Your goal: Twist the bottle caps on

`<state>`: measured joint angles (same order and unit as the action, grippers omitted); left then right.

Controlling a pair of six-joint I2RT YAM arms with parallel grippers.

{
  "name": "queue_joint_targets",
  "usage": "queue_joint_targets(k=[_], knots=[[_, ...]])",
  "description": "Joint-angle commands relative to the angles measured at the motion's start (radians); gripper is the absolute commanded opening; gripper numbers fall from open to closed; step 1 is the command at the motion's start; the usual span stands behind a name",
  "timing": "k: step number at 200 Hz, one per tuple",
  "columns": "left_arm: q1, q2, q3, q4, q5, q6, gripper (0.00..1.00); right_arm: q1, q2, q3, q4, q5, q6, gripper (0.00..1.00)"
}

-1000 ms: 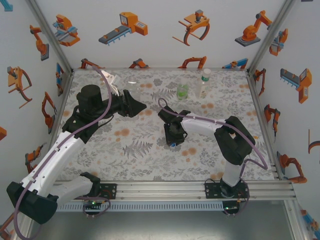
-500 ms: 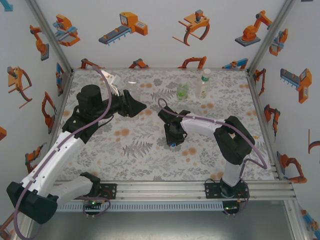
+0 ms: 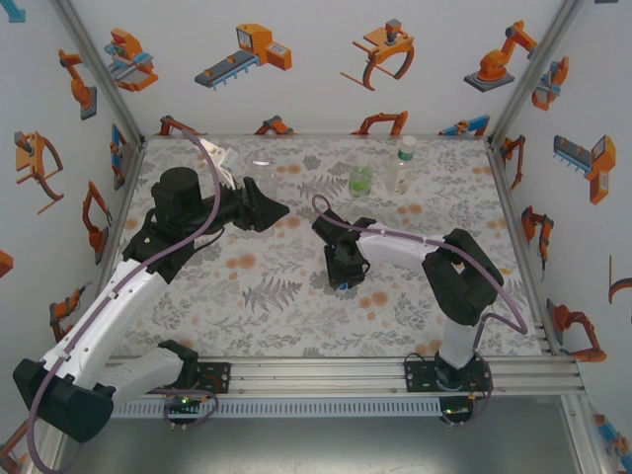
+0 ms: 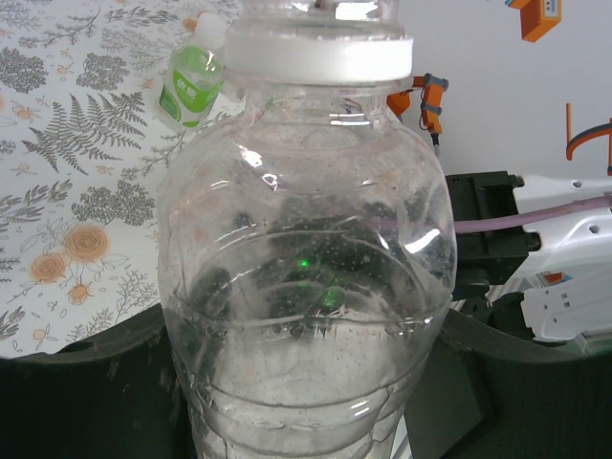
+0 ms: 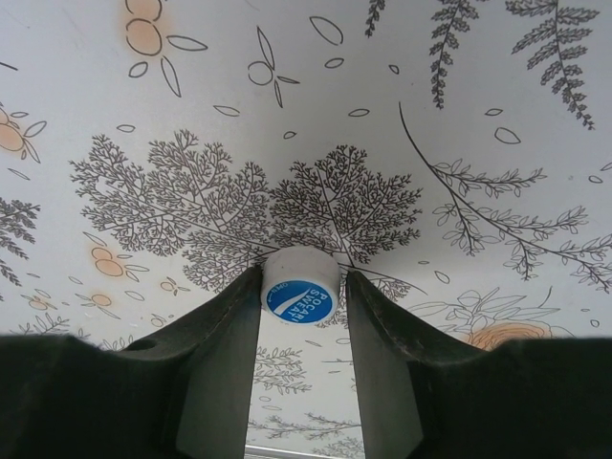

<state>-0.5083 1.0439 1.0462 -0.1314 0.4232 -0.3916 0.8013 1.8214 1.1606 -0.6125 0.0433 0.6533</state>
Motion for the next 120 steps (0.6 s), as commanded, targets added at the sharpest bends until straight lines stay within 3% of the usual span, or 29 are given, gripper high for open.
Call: queue_joint_targets(k=[1,120], knots=[[0.007,0.0,0.014,0.013,0.009,-0.013,0.0,0.009,0.012,0.033,-0.034,0.015,-0.007,0.41],[0.009,-0.002,0.006,0.004,0.009,0.008,0.0,0.01,-0.008,0.031,-0.02,0.03,-0.024,0.33]])
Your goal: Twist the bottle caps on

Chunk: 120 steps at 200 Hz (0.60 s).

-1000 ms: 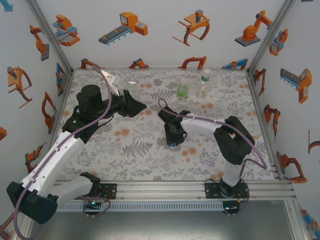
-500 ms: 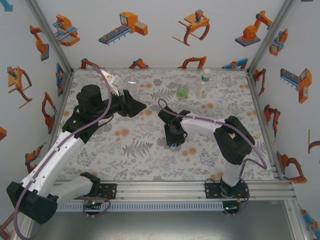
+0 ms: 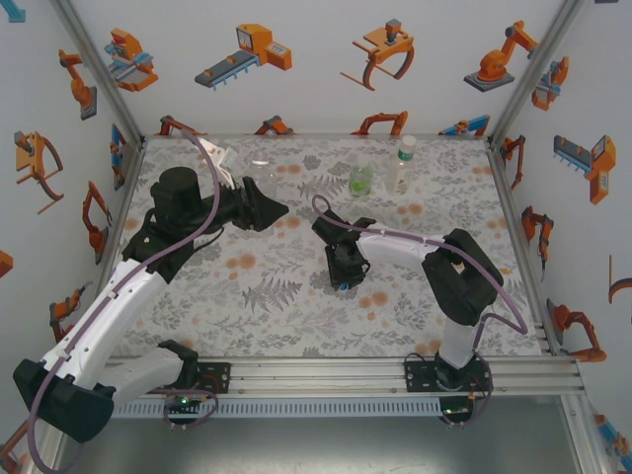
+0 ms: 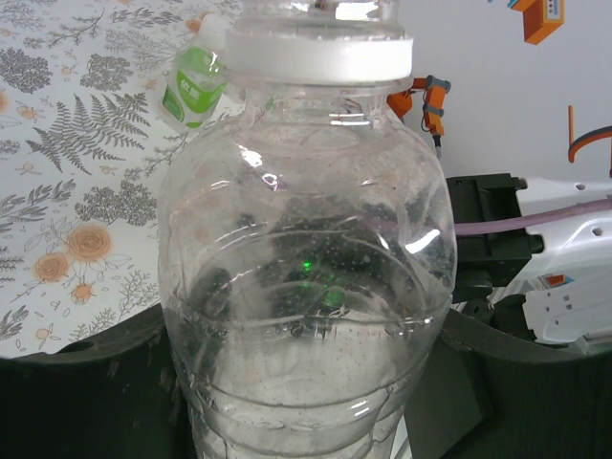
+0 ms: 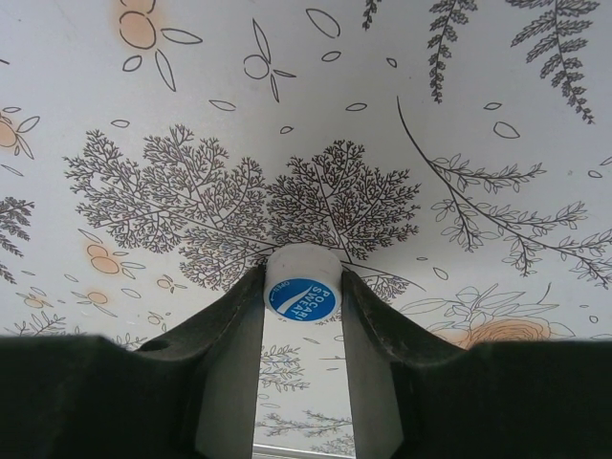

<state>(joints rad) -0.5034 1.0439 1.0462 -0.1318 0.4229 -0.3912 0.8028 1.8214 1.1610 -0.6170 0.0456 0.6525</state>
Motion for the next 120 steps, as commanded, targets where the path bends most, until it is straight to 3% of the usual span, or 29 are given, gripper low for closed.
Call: queue_joint_targets(k=[1,50,120], knots=[[0.004,-0.002,0.006,0.004,0.01,0.007,0.0,0.009,-0.009,0.031,-0.015,0.028,-0.023,0.33],[0.003,-0.001,-0.009,-0.008,0.053,0.094,0.0,0.008,-0.083,0.042,-0.008,0.019,-0.082,0.27],[0.004,-0.006,0.024,-0.159,0.153,0.379,0.0,0.003,-0.219,0.108,0.005,-0.039,-0.227,0.23]])
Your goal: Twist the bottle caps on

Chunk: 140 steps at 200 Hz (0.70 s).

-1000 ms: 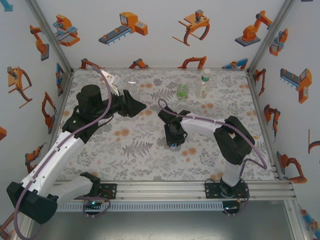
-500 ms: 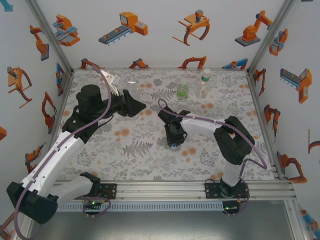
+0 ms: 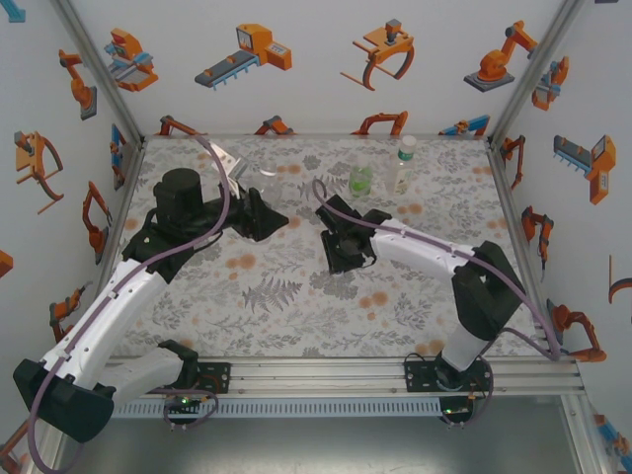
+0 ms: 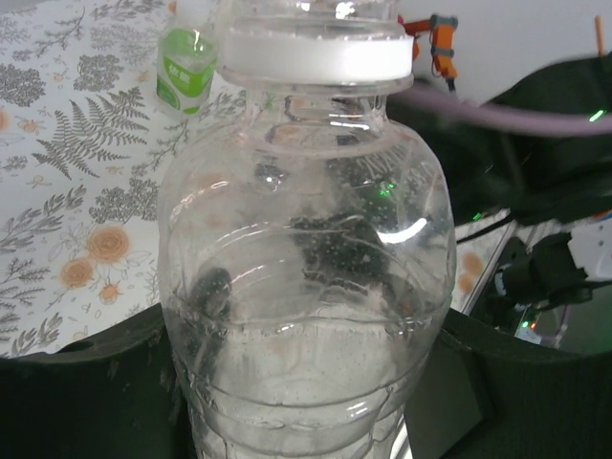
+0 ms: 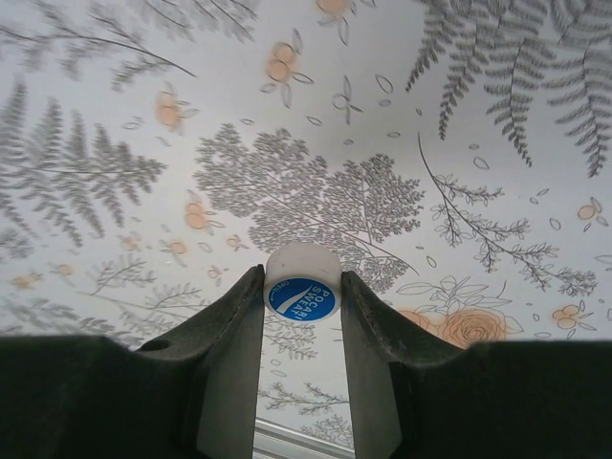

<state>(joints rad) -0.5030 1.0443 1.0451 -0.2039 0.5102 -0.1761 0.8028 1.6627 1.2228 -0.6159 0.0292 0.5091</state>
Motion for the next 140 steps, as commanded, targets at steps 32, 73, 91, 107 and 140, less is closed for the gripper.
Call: queue_joint_targets(k=[32,73,91,107,140], knots=[[0.002,-0.011,0.063,-0.215,0.113,0.337,0.0,-0.001,-0.144,0.06,0.041,-0.069,-0.184,0.21],[-0.014,-0.062,0.05,-0.291,0.139,0.545,0.0,-0.001,-0.3,0.02,0.186,-0.192,-0.346,0.15],[-0.029,-0.076,0.061,-0.343,0.131,0.621,0.0,-0.001,-0.371,-0.008,0.249,-0.235,-0.404,0.14],[-0.044,-0.07,0.086,-0.42,0.121,0.69,0.0,-0.001,-0.423,-0.014,0.279,-0.295,-0.46,0.14],[-0.092,-0.044,0.137,-0.58,0.081,0.817,0.0,-0.001,-0.465,0.043,0.24,-0.492,-0.607,0.15]])
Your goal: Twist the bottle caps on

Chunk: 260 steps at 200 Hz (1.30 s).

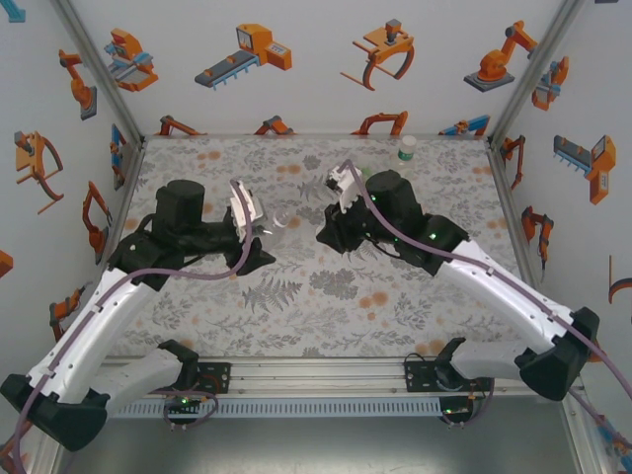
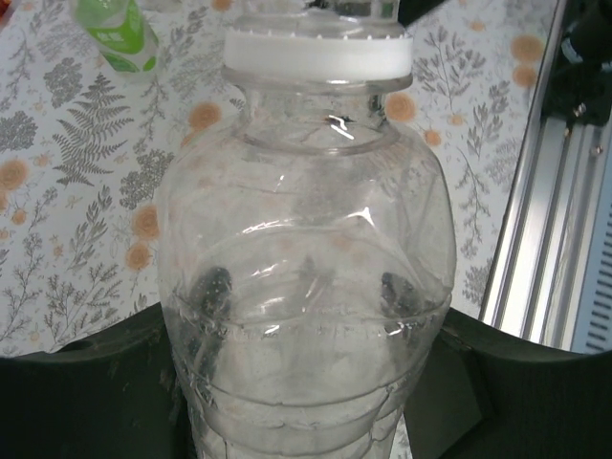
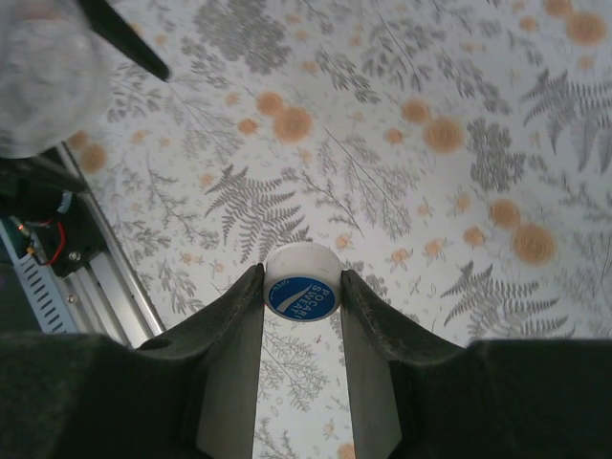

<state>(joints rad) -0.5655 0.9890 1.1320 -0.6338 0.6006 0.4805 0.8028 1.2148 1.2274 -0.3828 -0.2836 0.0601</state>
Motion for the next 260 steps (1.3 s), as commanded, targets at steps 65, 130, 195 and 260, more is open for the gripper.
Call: queue_joint_targets(k=[65,130,195,260], knots=[[-0.101,0.025,0.063,-0.223,-0.045,0.24,0.0,0.004,-0.038,0.084,0.072,-0.509,-0.325,0.07],[-0.122,0.052,0.083,-0.23,-0.076,0.225,0.0,0.025,-0.009,0.126,0.084,-0.564,-0.34,0.06],[-0.133,0.054,0.086,-0.229,-0.074,0.229,0.01,0.043,0.008,0.129,0.018,-0.471,-0.373,0.05],[-0.145,0.06,0.092,-0.229,-0.074,0.236,0.01,0.058,0.025,0.141,0.004,-0.46,-0.376,0.05]])
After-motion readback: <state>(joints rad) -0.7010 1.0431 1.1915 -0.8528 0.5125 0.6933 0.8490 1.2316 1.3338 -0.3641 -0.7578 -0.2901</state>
